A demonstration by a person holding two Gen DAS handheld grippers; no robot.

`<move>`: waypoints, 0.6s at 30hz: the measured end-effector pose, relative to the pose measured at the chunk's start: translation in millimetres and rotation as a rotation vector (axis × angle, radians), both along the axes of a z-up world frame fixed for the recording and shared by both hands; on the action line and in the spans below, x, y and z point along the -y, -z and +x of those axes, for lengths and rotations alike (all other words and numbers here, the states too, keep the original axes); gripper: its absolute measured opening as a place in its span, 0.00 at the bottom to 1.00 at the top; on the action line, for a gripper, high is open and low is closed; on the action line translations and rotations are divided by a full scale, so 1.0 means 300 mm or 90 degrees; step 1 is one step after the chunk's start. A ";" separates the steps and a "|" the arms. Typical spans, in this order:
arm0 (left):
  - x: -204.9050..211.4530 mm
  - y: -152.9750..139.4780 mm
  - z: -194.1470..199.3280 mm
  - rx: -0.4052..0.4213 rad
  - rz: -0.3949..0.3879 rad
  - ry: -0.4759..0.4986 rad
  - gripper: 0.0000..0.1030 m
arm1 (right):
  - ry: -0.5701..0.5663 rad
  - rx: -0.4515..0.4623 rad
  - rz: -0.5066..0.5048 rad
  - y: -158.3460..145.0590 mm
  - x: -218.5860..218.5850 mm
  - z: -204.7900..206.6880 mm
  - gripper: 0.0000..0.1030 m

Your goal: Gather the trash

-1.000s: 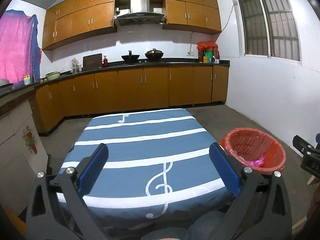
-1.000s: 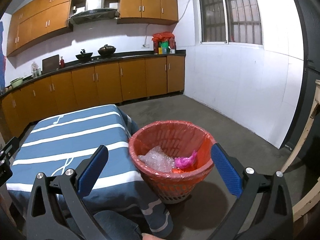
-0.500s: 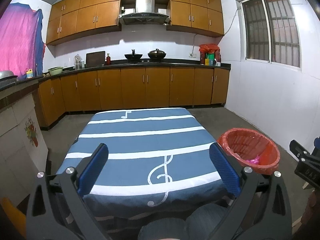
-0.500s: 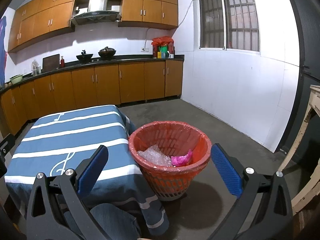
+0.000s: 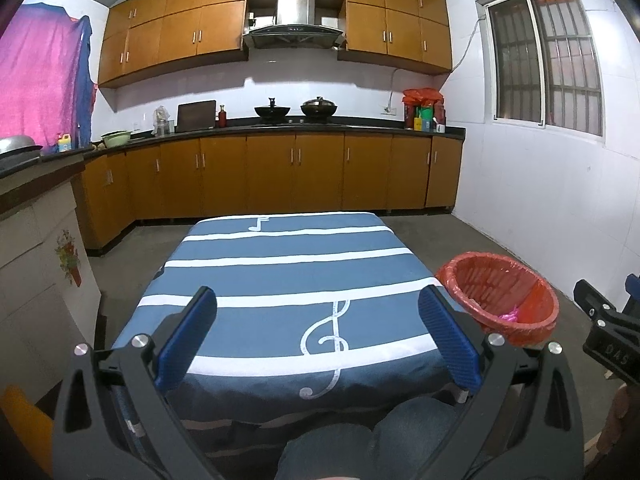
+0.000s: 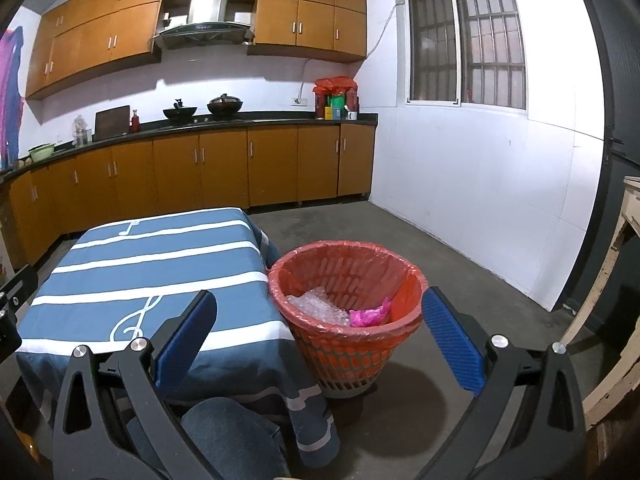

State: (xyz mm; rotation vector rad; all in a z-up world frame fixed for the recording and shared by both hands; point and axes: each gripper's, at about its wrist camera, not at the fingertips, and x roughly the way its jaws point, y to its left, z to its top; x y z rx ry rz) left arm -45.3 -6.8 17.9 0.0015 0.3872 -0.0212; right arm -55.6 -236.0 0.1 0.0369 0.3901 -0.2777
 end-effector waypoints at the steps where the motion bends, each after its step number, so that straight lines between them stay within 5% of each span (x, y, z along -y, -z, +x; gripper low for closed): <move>1: 0.000 0.001 -0.002 -0.001 0.002 -0.004 0.96 | -0.001 0.000 0.000 0.001 0.001 -0.003 0.98; 18: -0.019 0.024 -0.024 -0.014 -0.001 -0.017 0.96 | -0.012 -0.002 0.000 -0.002 -0.019 -0.007 0.98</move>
